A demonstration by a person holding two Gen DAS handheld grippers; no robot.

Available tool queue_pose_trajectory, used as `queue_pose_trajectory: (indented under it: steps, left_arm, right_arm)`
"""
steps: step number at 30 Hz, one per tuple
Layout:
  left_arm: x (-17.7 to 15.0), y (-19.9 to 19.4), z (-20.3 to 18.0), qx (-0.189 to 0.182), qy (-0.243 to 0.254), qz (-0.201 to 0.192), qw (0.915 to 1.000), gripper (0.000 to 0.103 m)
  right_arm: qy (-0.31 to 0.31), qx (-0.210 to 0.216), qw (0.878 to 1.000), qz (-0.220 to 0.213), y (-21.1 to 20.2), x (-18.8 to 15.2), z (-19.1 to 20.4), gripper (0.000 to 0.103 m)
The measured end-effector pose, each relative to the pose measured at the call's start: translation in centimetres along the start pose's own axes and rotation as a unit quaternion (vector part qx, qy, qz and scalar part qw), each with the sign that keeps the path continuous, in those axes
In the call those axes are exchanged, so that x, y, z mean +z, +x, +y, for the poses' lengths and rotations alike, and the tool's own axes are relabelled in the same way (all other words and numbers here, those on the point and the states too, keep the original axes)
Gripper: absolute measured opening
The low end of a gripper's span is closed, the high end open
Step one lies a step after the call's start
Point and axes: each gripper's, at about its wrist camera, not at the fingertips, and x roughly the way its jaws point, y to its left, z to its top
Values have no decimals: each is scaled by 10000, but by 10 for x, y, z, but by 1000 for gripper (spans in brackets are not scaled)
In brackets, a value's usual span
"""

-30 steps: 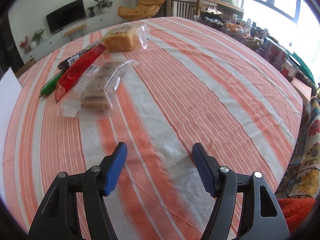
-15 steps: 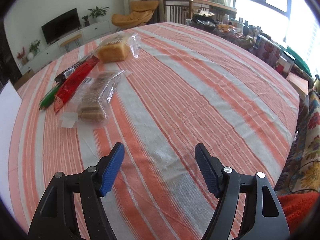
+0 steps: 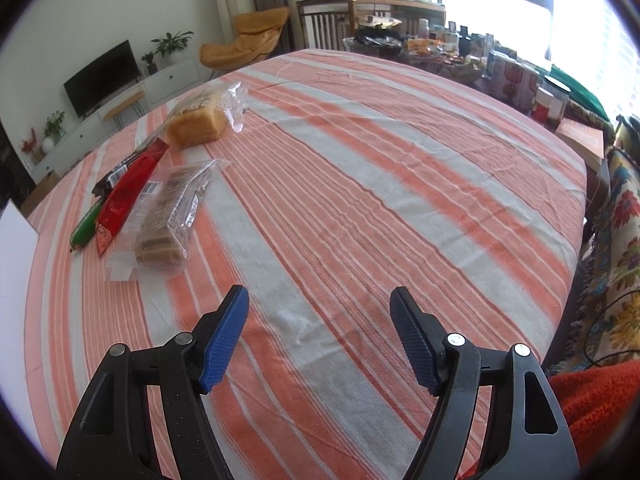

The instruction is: Organize snacks

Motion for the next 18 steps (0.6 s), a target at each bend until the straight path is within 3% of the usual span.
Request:
queue_pose_trajectory:
  steps: [10, 11, 18]
  left_arm:
    - [-26, 87, 35, 533, -407, 698, 9953, 103]
    - [-28, 83, 38, 487, -444, 489, 9966, 103]
    - [-31, 85, 38, 514, -410, 516, 9965, 103]
  right_arm:
    - [7, 10, 9999, 117, 6, -1, 0, 76]
    - [-4, 9, 9999, 121, 6, -2, 0, 77]
    - [-169, -81, 9997, 169, 9, -3, 8, 83]
